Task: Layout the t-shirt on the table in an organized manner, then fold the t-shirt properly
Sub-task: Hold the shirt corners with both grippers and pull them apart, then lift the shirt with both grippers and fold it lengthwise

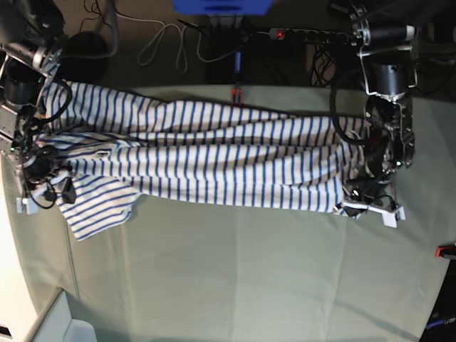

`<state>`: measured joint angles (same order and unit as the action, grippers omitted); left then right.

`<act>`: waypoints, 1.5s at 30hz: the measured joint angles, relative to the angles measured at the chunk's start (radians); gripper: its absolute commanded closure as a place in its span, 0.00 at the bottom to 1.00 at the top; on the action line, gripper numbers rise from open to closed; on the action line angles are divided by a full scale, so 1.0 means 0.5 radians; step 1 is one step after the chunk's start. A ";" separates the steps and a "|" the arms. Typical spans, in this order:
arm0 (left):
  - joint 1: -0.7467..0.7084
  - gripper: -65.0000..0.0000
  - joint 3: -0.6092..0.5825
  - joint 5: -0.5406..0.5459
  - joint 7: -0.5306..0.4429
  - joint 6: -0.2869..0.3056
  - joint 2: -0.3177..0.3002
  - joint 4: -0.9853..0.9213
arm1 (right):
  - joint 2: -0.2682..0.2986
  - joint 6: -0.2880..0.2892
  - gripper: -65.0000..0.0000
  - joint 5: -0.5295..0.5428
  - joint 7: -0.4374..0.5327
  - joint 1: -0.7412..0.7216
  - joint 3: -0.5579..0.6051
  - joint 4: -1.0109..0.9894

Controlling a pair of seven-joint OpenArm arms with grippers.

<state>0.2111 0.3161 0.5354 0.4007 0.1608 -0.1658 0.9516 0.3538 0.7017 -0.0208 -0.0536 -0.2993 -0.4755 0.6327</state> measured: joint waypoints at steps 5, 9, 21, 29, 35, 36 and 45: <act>0.000 1.00 0.000 -0.001 0.006 -0.001 0.000 0.000 | 0.024 -0.151 0.47 0.002 0.164 0.007 0.126 -0.108; 0.001 1.00 0.000 0.000 0.003 -0.001 0.000 0.000 | 0.031 -0.318 0.47 -0.001 0.175 0.008 0.124 -0.109; -0.001 1.00 0.000 0.000 0.005 -0.001 0.001 -0.001 | 0.037 -0.433 0.47 0.005 0.185 0.038 0.129 -0.109; 0.001 1.00 0.000 -0.001 -0.001 -0.001 0.003 -0.001 | 0.030 -0.459 0.55 0.023 0.260 0.067 0.336 -0.096; 0.001 1.00 0.000 -0.001 0.000 -0.001 0.000 -0.001 | 0.030 -0.457 1.00 0.044 0.258 0.053 0.401 -0.095; 0.000 1.00 0.000 -0.001 0.001 -0.001 0.000 -0.001 | 0.030 -0.457 1.00 0.043 0.259 0.051 0.402 -0.095; 0.028 1.00 0.000 -0.014 0.013 -0.002 -0.001 0.153 | 0.040 -0.450 1.00 -0.023 0.094 0.014 0.404 0.103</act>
<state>0.2253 0.3161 0.5282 0.4072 0.1600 -0.1661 1.0283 0.3740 0.4767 -0.0322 -0.0067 -0.2924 -0.2737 0.6842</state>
